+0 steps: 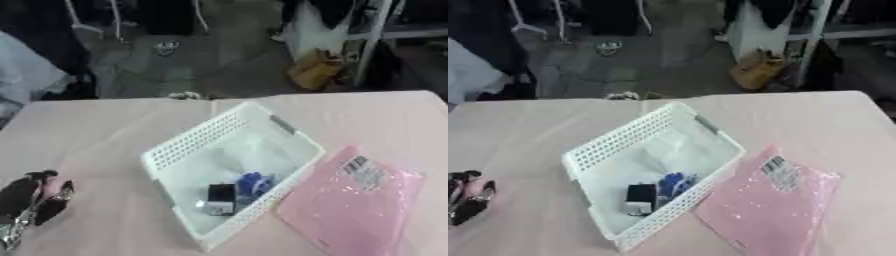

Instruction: Pick up objects on the table and place them in the box.

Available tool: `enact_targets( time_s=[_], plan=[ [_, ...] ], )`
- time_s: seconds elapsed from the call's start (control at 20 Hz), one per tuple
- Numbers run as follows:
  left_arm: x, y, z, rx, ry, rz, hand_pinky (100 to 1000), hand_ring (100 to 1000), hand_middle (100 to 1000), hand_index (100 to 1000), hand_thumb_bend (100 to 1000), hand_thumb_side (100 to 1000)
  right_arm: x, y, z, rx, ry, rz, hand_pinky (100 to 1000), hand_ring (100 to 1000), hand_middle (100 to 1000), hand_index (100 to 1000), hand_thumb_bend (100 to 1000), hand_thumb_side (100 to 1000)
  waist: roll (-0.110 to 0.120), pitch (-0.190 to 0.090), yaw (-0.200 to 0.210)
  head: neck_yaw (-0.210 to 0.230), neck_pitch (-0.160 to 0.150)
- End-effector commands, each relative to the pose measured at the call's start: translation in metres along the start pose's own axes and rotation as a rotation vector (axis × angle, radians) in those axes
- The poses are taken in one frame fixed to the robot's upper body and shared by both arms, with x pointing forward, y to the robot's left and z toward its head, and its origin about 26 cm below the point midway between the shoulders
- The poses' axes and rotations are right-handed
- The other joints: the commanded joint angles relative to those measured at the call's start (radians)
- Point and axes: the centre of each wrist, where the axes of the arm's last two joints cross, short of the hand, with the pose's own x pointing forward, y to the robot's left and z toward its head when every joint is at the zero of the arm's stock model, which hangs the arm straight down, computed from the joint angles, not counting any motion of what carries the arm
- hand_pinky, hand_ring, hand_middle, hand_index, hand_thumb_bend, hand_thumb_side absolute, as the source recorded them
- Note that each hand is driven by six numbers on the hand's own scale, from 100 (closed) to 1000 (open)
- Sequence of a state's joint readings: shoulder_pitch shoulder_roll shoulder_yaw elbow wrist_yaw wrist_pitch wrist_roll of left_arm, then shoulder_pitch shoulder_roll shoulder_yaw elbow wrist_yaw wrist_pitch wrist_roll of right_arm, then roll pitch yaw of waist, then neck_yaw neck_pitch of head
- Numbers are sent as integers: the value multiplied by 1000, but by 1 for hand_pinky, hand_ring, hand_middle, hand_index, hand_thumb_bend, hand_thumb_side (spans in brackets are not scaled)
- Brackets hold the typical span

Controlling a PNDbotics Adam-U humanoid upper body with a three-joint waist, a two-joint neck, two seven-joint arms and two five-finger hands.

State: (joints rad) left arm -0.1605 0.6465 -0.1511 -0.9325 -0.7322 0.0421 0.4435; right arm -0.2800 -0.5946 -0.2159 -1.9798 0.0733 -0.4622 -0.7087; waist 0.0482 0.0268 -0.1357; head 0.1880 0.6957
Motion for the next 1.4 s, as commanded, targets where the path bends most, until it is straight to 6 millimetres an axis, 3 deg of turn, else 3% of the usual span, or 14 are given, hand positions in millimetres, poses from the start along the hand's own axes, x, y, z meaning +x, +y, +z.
enact_targets(
  time_s=[0.05,0.1,0.15,0.25,0.35,0.4,0.55,0.6,0.9,1.05,1.4],
  plan=[
    [-3,3,-4,42,-20,-17,100,248,420,783,319,743,5,-1,-11,-17,-57,-14,768,809,756,748,100,1000,-9,-3,0,-1,-1],
    [-2,1,-4,48,-31,-15,100,221,384,689,336,704,5,-1,-11,-18,-58,-15,768,808,756,748,100,1000,-9,-3,0,-1,0],
    [-2,-2,-4,50,-46,-24,100,219,380,674,340,700,6,-1,-11,-18,-58,-17,768,808,756,748,100,1000,-10,-2,-1,-2,0],
    [-1,-5,-4,52,-68,-48,100,192,336,546,359,674,6,-1,-11,-19,-59,-19,768,808,756,748,100,1000,-11,-1,-3,-2,0],
    [-1,-7,-5,53,-79,-65,100,189,332,532,361,672,6,-1,-12,-20,-60,-20,768,808,756,748,100,1000,-11,-1,-3,-3,1],
    [-1,-7,-5,55,-83,-70,100,139,251,392,369,650,6,-1,-11,-20,-60,-20,768,808,756,747,100,1000,-11,-1,-4,-3,1],
    [4,-5,-9,68,-94,-86,100,121,225,359,376,649,5,0,-11,-23,-56,-23,768,808,756,747,100,1000,-9,0,-4,-1,2],
    [4,-5,-10,71,-93,-88,100,100,138,278,362,641,5,0,-10,-23,-56,-24,767,808,755,746,100,1000,-9,0,-5,-1,1],
    [13,-9,-12,102,-93,-103,100,100,100,193,368,638,5,0,-10,-28,-50,-32,767,808,755,745,100,1000,-9,3,-9,2,-5],
    [16,-11,-14,119,-101,-120,100,100,100,151,436,581,5,0,-9,-29,-48,-32,767,809,756,742,100,1000,-10,4,-9,2,-5],
    [22,-7,-19,138,-111,-86,100,100,100,135,473,566,5,-1,-8,-30,-43,-30,767,809,756,741,100,1000,-8,2,-10,0,-3]
  ],
)
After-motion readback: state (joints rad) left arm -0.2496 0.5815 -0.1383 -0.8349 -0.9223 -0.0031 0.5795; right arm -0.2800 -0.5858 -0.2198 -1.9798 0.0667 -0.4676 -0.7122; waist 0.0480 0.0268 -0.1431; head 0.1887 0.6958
